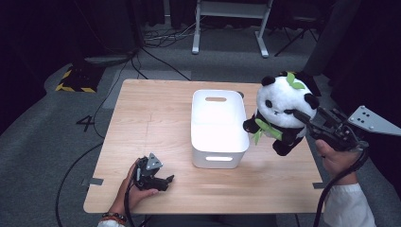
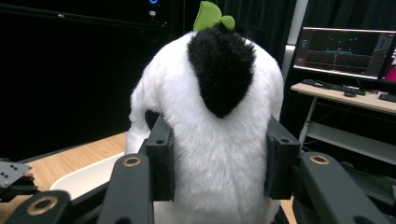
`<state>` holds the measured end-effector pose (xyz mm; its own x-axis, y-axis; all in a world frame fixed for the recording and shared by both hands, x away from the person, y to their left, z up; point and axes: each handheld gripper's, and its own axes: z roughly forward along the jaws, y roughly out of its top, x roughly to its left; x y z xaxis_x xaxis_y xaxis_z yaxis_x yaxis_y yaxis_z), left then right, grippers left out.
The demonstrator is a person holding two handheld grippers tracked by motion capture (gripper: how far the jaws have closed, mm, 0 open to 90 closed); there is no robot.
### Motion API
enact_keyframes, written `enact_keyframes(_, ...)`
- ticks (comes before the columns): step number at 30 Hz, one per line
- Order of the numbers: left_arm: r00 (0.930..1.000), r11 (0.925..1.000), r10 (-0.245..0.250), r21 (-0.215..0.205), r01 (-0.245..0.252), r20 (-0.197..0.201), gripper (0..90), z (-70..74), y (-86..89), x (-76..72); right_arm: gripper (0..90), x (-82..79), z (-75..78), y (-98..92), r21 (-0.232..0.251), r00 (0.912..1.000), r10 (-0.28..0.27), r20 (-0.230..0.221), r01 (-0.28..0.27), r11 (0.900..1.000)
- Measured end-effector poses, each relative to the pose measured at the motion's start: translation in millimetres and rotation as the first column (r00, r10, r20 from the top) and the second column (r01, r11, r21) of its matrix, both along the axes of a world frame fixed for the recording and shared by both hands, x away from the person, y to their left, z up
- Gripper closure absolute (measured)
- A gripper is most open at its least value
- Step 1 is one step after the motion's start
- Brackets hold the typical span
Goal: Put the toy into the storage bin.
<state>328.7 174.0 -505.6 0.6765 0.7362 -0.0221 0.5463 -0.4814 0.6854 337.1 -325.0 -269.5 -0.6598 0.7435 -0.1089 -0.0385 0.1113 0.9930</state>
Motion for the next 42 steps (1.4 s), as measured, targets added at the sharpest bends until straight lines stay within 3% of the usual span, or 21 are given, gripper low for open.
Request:
enact_keyframes(30,1.0000,1.0000,-0.001,0.001,0.001,0.000,15.0,0.0,0.1,-0.1,55.5,18.6,-4.0,65.7,-0.041,0.9927,0.120,-0.015,-0.120,0.992)
enact_keyframes(42,1.0000,1.0000,-0.001,0.001,0.001,0.001,15.1,0.0,0.1,-0.1,55.7,23.2,-0.4,86.1,-0.037,0.9869,0.161,-0.009,-0.161,0.986)
